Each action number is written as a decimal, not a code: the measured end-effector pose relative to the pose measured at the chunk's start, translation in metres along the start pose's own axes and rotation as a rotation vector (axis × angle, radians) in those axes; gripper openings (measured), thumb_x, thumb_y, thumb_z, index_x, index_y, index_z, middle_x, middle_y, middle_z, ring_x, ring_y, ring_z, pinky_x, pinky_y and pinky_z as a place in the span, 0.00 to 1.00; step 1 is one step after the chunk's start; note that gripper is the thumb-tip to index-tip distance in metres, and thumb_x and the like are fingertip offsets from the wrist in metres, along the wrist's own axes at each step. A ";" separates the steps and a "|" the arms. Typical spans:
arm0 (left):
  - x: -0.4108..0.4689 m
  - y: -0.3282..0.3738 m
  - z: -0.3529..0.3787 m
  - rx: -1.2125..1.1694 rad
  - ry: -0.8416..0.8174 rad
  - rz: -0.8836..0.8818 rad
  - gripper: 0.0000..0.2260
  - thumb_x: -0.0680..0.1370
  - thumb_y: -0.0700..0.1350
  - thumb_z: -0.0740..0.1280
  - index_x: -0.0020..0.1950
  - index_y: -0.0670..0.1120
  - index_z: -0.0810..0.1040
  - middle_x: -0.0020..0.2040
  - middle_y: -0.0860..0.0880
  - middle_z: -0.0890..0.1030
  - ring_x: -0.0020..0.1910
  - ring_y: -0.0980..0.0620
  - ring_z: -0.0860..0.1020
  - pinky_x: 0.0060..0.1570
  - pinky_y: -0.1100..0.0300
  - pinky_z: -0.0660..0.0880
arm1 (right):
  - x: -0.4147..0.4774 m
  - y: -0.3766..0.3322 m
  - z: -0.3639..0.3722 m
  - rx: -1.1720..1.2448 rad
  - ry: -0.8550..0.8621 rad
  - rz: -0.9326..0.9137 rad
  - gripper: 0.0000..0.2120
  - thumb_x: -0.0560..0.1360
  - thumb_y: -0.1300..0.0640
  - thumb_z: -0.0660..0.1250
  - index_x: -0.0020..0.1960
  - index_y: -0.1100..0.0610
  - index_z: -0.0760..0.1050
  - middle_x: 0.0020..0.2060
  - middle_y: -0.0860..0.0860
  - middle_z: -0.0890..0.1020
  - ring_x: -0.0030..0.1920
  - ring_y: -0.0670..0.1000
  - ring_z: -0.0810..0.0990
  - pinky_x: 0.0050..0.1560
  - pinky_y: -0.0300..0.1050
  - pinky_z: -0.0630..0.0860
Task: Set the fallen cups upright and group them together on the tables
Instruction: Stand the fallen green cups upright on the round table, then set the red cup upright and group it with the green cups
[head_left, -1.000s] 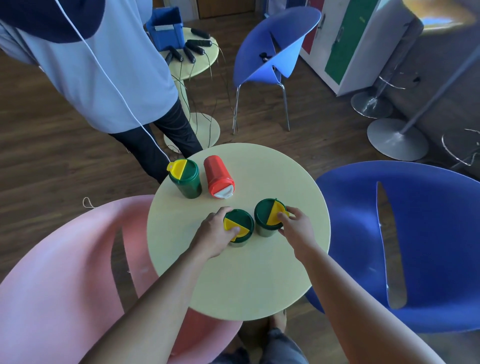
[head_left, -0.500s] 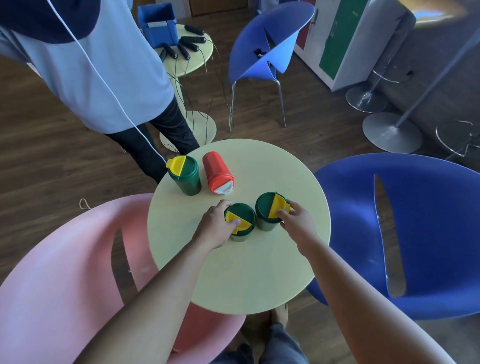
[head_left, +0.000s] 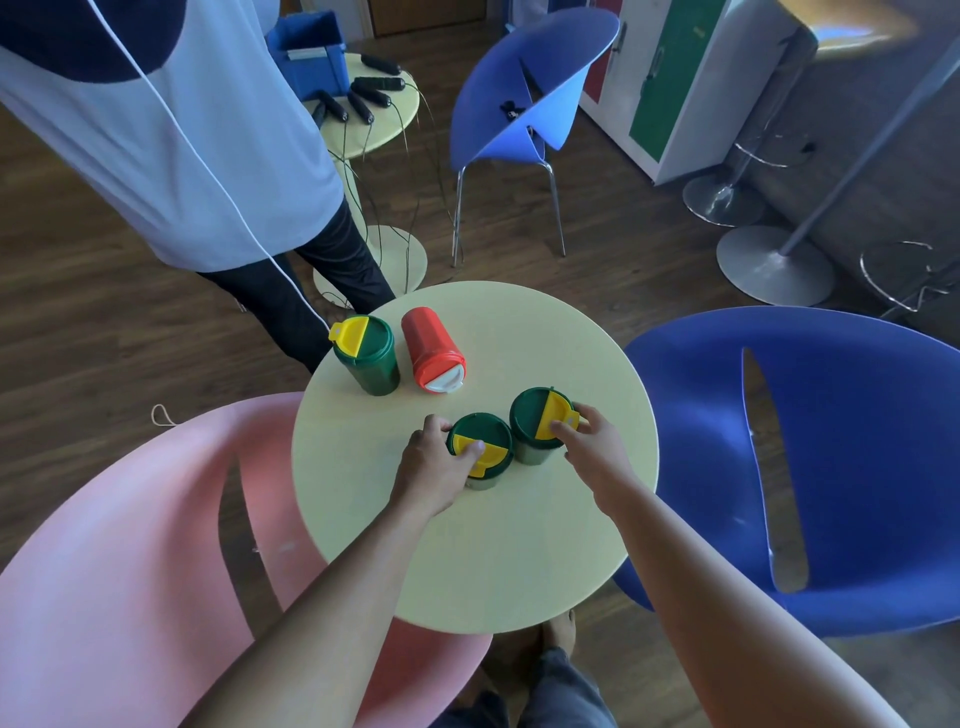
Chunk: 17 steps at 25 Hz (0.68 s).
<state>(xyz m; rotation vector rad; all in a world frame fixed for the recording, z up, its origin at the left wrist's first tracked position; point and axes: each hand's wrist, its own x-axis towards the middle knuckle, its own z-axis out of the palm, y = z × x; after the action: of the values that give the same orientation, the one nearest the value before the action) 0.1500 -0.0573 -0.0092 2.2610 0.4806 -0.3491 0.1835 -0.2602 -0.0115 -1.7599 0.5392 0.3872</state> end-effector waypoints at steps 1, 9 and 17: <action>0.001 0.000 -0.002 0.007 -0.003 0.007 0.24 0.77 0.58 0.68 0.67 0.46 0.69 0.59 0.43 0.77 0.57 0.44 0.76 0.49 0.57 0.69 | 0.000 -0.002 0.000 -0.014 0.002 -0.002 0.23 0.77 0.54 0.68 0.71 0.53 0.70 0.54 0.50 0.82 0.46 0.49 0.79 0.48 0.47 0.77; 0.027 0.019 -0.034 -0.053 0.057 0.062 0.19 0.78 0.54 0.67 0.65 0.46 0.71 0.64 0.43 0.76 0.63 0.46 0.74 0.53 0.58 0.67 | 0.020 -0.039 -0.002 -0.157 0.050 -0.059 0.22 0.77 0.47 0.65 0.69 0.51 0.70 0.68 0.52 0.76 0.62 0.54 0.78 0.58 0.50 0.76; 0.088 0.024 -0.041 -0.270 0.004 -0.280 0.28 0.77 0.55 0.67 0.73 0.45 0.68 0.68 0.44 0.75 0.66 0.43 0.74 0.60 0.52 0.70 | 0.087 -0.109 0.035 -0.455 -0.181 -0.333 0.15 0.79 0.52 0.64 0.64 0.55 0.76 0.61 0.52 0.81 0.58 0.52 0.79 0.52 0.41 0.70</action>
<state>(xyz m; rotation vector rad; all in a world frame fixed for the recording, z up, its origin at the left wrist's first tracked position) 0.2430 -0.0216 -0.0013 1.9361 0.8009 -0.3954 0.3165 -0.2179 0.0234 -2.1789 0.0192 0.4502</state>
